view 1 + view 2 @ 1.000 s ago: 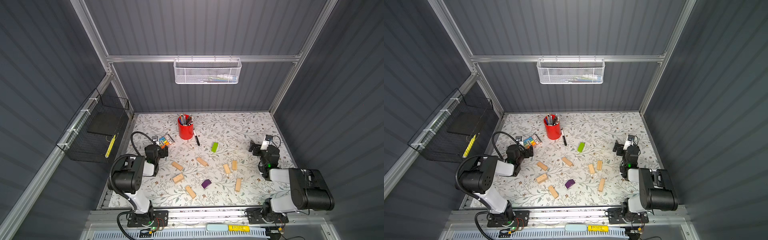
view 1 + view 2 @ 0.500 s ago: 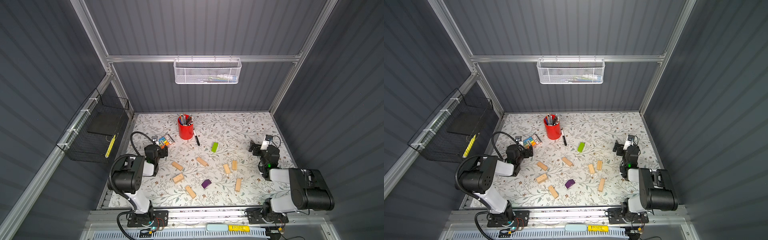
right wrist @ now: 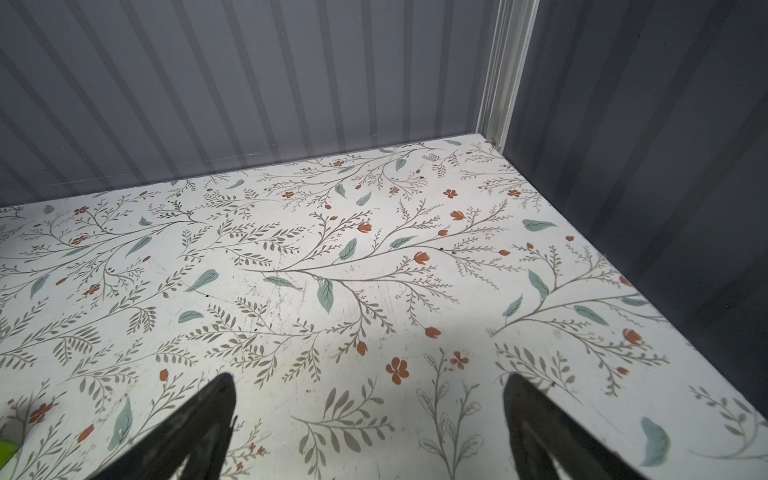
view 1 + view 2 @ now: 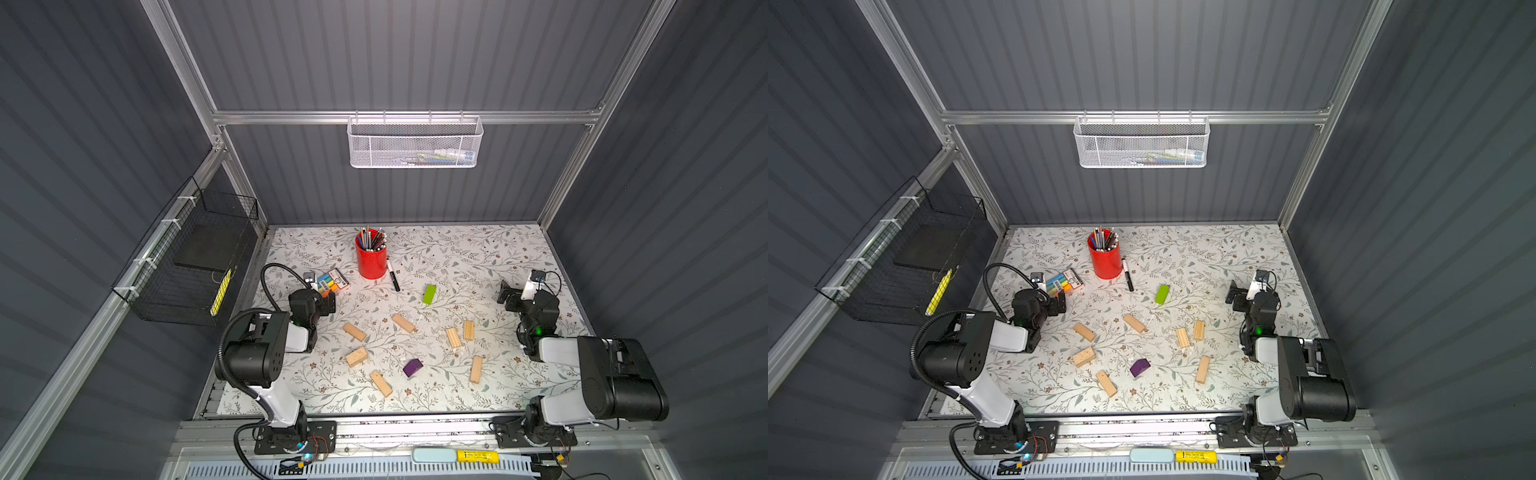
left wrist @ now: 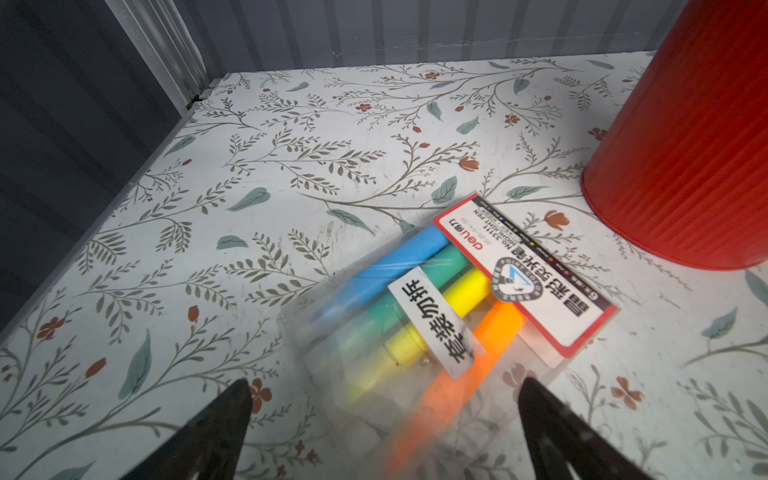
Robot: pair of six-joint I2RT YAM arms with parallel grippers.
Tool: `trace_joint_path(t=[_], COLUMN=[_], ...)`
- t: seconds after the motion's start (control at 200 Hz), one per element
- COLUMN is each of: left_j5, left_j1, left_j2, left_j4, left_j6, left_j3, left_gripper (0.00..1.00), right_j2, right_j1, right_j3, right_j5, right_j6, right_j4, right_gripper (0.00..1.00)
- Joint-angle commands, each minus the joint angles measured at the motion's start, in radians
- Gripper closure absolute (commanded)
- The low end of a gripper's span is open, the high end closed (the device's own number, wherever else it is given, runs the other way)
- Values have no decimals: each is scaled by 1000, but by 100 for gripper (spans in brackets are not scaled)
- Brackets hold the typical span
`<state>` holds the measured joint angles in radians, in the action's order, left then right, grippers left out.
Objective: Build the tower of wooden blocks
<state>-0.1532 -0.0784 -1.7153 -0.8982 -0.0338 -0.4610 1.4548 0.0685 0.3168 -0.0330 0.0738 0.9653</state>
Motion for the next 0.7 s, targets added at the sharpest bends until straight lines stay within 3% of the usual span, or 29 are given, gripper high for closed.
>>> trace_joint_path(t=[0.0, 0.48, 0.695], left_j5=[-3, -9, 23], left_j1=[5, 5, 5], left_j2=[0, 3, 99], left_j4=[0, -9, 200], left_j6=[3, 4, -9], left_j3=[-14, -13, -85], left_gripper=[0, 0, 0], right_j2=[1, -1, -90], right_j1=[-7, -7, -7], right_j3=[2, -5, -9], right_j5=[-11, -8, -23], right_j6=[-7, -6, 1], right_j4=[21, 33, -41], right_gripper=[1, 1, 1])
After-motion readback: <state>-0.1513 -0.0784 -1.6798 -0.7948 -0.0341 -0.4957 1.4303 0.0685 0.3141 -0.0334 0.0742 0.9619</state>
